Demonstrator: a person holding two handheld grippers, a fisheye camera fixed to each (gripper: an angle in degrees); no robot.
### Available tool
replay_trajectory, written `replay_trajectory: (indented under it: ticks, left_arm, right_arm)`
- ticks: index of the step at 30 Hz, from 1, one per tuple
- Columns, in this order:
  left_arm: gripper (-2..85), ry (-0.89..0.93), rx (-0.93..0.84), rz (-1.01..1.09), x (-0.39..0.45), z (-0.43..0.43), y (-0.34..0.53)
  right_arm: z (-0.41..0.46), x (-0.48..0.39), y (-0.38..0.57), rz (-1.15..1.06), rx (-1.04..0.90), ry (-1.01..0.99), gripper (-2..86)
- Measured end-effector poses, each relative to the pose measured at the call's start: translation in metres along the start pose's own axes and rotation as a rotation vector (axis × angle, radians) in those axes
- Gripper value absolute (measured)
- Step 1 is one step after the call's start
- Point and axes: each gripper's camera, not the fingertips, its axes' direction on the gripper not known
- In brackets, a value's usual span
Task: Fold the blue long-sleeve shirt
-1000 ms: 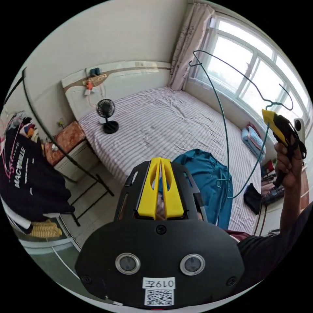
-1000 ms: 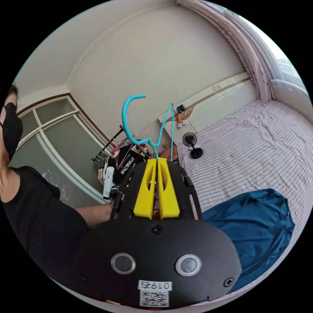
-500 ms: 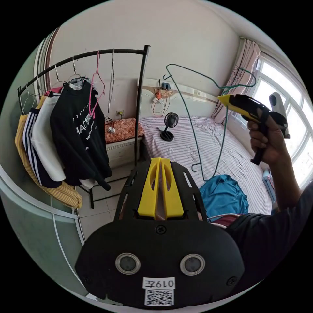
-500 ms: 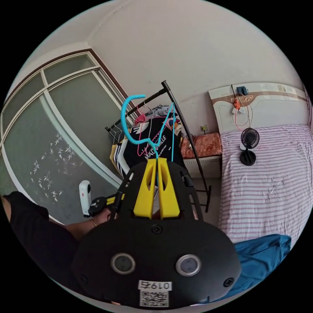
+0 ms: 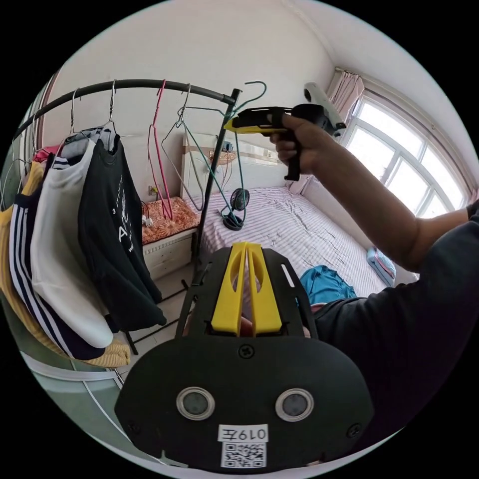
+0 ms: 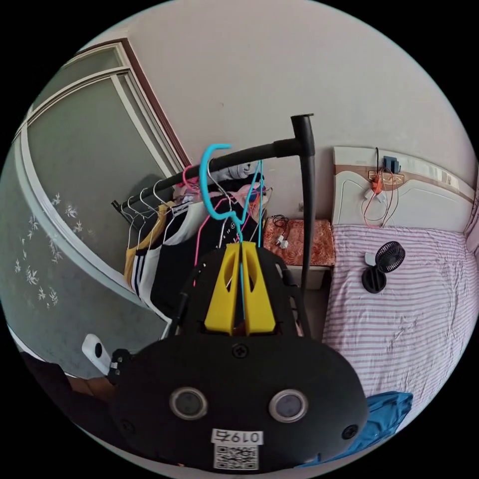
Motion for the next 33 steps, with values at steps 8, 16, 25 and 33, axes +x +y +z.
replay_trajectory:
  ticks: [8, 16, 25, 33]
  left_arm:
    - [0.9, 0.065, -0.011, -0.011, -0.036, 0.009, 0.0]
    - [0.8, 0.121, -0.1, 0.194, -0.01, 0.035, -0.018]
    - [0.6, 0.334, -0.177, 0.25, 0.014, 0.087, -0.05]
    - [0.6, 0.539, -0.301, 0.352, 0.057, 0.156, -0.078]
  right_arm:
    - [0.05, 0.003, -0.056, 0.11, -0.115, 0.025, -1.0]
    - [0.079, 0.006, -0.056, 0.082, -0.166, 0.144, -1.0]
    - [0.074, 0.014, -0.026, 0.01, -0.179, 0.182, 0.7]
    - [-0.02, 0.058, 0.123, -0.025, 0.107, -0.16, -0.6]
